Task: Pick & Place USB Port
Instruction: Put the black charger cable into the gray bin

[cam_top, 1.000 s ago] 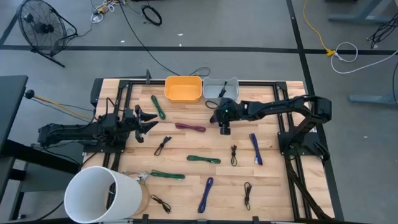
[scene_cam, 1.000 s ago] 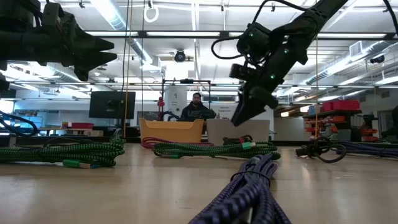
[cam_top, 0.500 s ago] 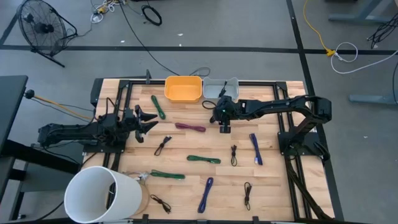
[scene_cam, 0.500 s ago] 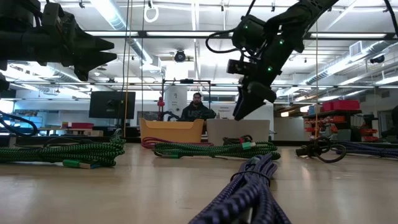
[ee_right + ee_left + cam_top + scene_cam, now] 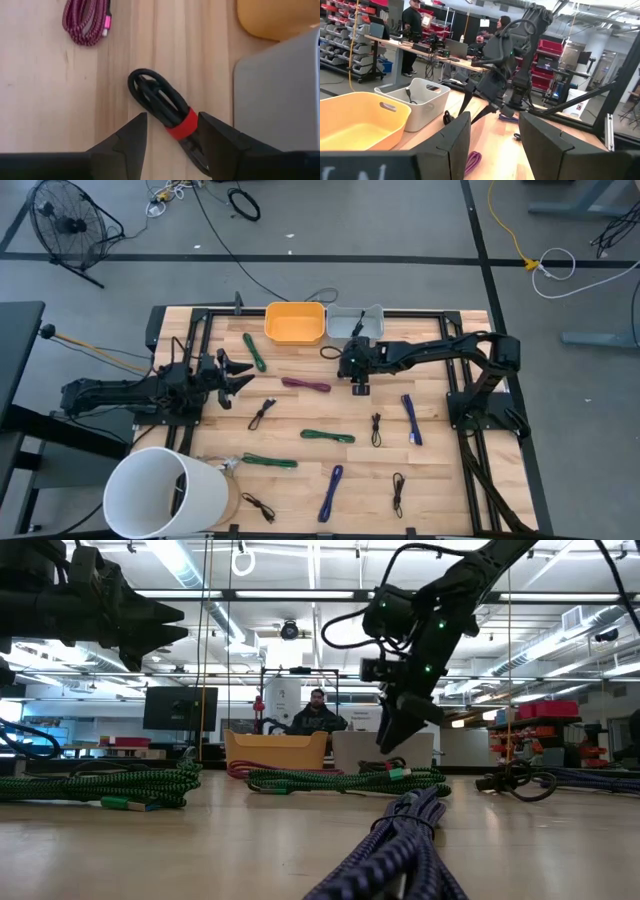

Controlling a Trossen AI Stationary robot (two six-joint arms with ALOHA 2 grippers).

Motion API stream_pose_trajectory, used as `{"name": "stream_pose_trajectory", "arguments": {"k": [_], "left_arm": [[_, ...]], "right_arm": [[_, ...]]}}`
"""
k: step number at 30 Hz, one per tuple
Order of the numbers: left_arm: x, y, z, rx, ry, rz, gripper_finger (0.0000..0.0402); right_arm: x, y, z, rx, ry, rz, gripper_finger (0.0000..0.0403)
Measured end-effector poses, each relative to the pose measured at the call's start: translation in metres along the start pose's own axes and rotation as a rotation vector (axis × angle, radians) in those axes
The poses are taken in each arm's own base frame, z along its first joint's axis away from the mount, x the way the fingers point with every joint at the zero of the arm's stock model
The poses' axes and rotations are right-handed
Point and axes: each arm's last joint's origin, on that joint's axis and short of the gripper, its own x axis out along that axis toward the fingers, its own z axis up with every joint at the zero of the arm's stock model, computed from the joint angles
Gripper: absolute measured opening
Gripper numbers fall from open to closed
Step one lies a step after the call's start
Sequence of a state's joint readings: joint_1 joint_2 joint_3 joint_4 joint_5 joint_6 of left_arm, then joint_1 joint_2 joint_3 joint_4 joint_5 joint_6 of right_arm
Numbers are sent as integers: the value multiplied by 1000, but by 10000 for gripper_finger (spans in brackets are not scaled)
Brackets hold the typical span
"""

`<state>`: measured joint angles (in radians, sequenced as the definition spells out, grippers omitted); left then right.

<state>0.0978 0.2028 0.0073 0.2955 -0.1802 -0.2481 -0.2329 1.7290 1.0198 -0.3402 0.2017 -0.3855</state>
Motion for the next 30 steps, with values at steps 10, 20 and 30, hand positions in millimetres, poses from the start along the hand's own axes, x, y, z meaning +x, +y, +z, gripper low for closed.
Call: {"name": "stream_pose_trajectory", "arguments": {"k": [10,20,30], "left_arm": [[0,0,-1,0,5,1,174],[0,0,0,1,2,7,174],[0,0,0,0,3,8,174]], "right_arm": [[14,4,4,-29,41,30,178],[22,6,2,-41,59,37,178],[47,13,-4,-58,127,2,124]]}}
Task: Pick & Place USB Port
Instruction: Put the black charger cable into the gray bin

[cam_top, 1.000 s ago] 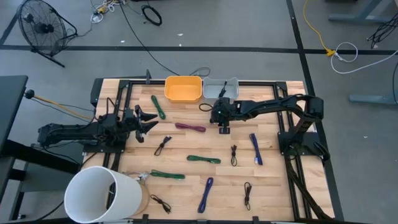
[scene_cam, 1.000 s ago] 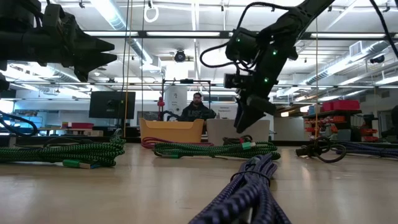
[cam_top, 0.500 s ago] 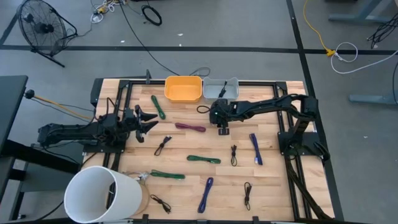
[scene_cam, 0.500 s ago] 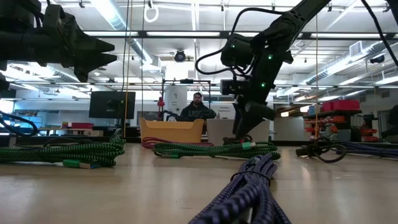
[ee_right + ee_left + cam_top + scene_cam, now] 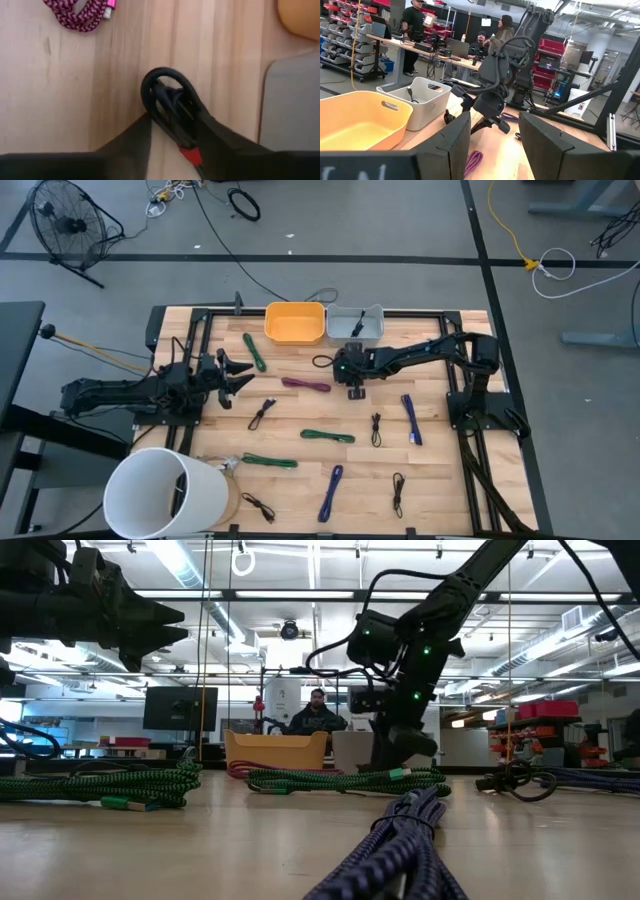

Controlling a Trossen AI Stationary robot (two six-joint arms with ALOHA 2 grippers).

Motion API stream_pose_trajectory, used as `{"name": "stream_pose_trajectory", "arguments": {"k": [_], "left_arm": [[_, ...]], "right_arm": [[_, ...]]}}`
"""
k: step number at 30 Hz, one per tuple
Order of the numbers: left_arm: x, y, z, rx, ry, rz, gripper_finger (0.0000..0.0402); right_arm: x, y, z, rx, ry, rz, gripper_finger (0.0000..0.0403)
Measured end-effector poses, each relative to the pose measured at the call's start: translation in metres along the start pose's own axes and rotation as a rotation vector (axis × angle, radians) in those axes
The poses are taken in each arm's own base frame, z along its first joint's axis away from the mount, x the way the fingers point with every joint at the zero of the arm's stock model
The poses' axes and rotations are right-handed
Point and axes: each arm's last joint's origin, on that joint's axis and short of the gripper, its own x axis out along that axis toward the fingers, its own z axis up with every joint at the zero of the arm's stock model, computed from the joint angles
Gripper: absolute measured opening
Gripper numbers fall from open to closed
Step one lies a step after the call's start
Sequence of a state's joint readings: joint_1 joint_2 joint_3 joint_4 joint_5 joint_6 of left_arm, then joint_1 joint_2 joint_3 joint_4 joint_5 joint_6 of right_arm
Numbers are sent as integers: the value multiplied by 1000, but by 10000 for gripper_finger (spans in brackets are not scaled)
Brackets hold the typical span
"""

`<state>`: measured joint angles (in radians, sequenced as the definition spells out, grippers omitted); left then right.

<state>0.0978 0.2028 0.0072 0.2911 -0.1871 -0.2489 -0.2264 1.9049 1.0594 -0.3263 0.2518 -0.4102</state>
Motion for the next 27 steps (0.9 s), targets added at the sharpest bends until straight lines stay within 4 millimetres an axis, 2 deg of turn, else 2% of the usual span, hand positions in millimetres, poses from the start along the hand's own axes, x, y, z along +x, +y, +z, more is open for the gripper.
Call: {"name": "stream_pose_trajectory", "arguments": {"k": [3,4,11,17,20,24,27], "left_arm": [[0,0,0,0,1,0,174],[0,0,0,-1,0,0,174],[0,0,0,0,2,0,174],[0,0,0,0,5,1,174],[0,0,0,-1,4,1,174],[0,0,-1,-1,5,1,174],[0,0,0,-1,5,1,174]], "right_arm": [[-2,1,-3,26,24,17,31],[-3,1,-4,35,34,19,19],[-27,4,-7,71,52,25,7],[-70,10,-2,65,-13,-5,6],[-91,8,0,44,-59,-86,6],[-110,-9,-2,34,-118,-185,6],[-121,-36,-3,80,-163,-215,6]]}}
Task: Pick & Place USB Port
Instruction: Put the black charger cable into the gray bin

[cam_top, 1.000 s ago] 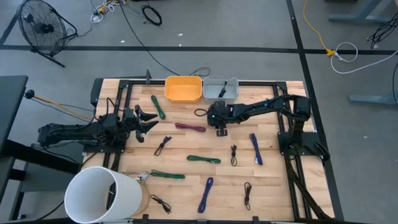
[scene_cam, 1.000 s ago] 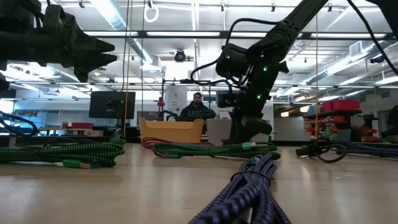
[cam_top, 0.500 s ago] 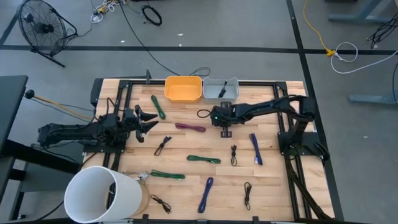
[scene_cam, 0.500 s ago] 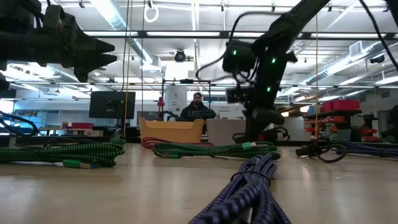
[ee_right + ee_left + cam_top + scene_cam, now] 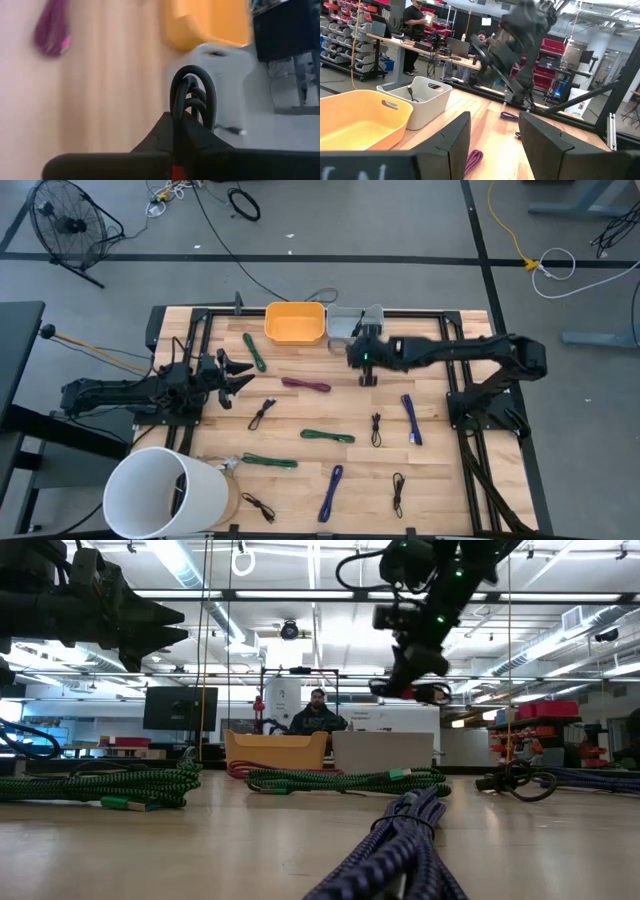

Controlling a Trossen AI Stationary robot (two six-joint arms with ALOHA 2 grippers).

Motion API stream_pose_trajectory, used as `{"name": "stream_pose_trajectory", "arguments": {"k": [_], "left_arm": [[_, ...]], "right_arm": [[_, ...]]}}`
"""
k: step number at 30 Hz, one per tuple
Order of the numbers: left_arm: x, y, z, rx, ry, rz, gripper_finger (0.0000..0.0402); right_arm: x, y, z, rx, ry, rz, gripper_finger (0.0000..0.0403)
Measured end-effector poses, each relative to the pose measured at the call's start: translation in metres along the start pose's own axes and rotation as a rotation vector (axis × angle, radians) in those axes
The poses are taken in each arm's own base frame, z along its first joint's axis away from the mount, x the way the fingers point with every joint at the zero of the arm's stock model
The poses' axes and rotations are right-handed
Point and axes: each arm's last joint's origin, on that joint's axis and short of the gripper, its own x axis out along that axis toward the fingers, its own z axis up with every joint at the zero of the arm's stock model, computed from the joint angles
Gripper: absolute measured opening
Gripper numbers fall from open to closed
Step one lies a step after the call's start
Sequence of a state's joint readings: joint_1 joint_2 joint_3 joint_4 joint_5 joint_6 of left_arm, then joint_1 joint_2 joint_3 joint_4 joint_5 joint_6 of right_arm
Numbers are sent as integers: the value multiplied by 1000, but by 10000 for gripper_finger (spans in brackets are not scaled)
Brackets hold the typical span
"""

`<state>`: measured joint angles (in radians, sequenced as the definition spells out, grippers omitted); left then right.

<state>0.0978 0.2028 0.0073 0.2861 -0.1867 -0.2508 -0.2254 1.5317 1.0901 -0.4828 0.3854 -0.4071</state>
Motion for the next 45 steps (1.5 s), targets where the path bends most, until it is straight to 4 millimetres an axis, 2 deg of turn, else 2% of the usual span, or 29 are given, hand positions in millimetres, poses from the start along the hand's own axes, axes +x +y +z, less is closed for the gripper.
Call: {"name": "stream_pose_trajectory", "arguments": {"k": [5,9,12,15,21,24,34,41,45], "left_arm": [[0,0,0,0,-1,0,174],[0,0,0,1,0,0,174],[0,0,0,1,-1,3,174],[0,0,0,1,-1,3,174],[0,0,0,1,-1,3,174],[0,0,0,2,-1,3,174],[0,1,0,23,-8,27,174],[0,2,1,57,-14,55,174],[0,2,0,56,-14,55,174]], "right_arm": [[-6,-56,10,123,-53,-37,6],[-14,-86,22,171,-132,-25,6],[-14,-100,28,195,-155,-38,6],[1,-107,28,207,-110,-32,6],[45,-119,24,226,-25,-13,6],[59,-130,21,265,-11,5,6],[75,-151,2,332,6,38,6],[76,-157,-3,333,-10,58,6],[81,-154,-8,353,-16,77,5]]}}
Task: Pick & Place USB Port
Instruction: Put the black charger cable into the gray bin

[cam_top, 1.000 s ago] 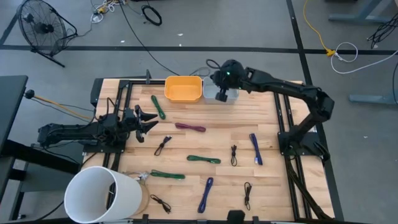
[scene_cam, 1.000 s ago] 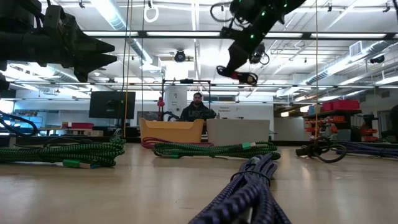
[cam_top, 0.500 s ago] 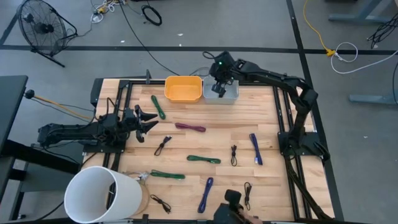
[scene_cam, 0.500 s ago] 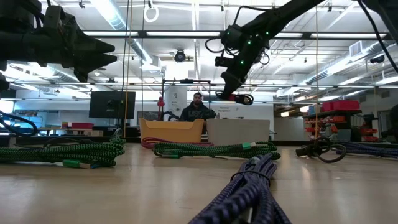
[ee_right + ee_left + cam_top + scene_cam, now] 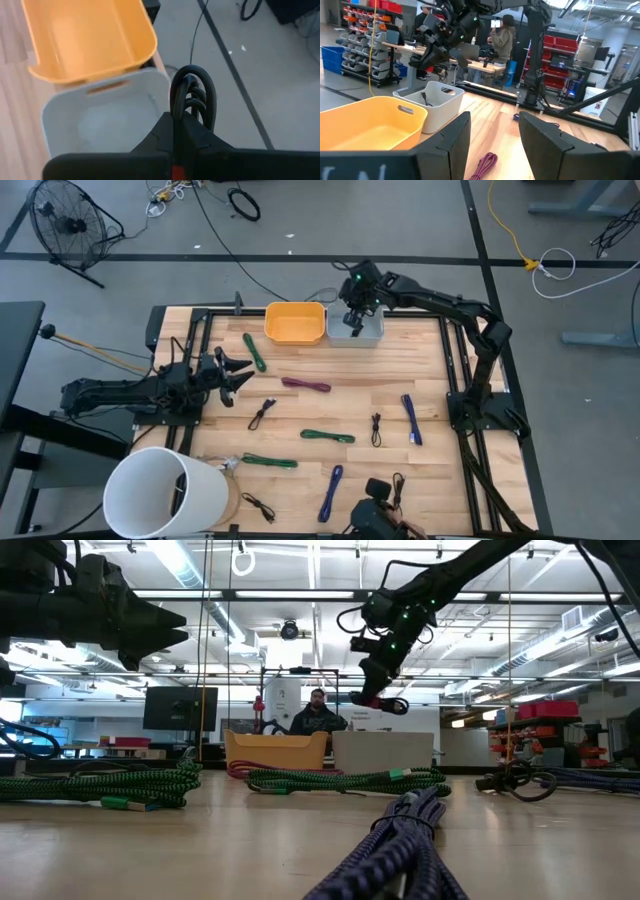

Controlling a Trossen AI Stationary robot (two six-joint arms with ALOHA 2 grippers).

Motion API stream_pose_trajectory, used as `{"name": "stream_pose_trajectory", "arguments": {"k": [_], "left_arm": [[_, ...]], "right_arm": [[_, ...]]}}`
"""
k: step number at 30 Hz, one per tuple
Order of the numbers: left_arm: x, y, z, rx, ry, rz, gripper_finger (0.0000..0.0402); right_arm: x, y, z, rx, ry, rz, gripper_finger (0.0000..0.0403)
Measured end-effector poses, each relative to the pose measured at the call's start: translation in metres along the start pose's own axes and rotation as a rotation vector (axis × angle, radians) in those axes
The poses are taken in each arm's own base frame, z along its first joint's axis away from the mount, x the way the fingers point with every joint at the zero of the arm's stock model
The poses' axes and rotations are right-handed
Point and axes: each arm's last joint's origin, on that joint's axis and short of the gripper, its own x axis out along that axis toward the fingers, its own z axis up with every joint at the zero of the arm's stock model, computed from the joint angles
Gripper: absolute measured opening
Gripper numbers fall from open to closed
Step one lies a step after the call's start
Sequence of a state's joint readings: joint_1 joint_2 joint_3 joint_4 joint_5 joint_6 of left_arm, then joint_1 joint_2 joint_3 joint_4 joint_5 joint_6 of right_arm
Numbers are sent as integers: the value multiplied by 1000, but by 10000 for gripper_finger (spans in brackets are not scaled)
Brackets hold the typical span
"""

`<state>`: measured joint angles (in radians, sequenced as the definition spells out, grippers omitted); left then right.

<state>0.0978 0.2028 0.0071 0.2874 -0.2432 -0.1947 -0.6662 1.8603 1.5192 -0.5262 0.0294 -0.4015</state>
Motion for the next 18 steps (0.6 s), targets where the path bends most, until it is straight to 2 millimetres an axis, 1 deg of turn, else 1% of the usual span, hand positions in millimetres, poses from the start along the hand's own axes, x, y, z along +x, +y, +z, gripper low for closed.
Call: {"name": "stream_pose_trajectory", "arguments": {"k": [3,6,12,15,18], "left_arm": [[0,0,0,-3,0,0,174],[0,0,0,-3,0,0,174],[0,0,0,-2,0,0,174],[0,0,0,-2,-1,0,174],[0,0,0,-2,0,0,174]], "right_arm": [[2,0,-3,-3,19,-40,12],[4,0,-6,7,37,-64,45],[4,0,-5,26,23,-61,116],[4,0,-4,27,17,-65,139],[4,0,-4,29,20,-64,153]]}}
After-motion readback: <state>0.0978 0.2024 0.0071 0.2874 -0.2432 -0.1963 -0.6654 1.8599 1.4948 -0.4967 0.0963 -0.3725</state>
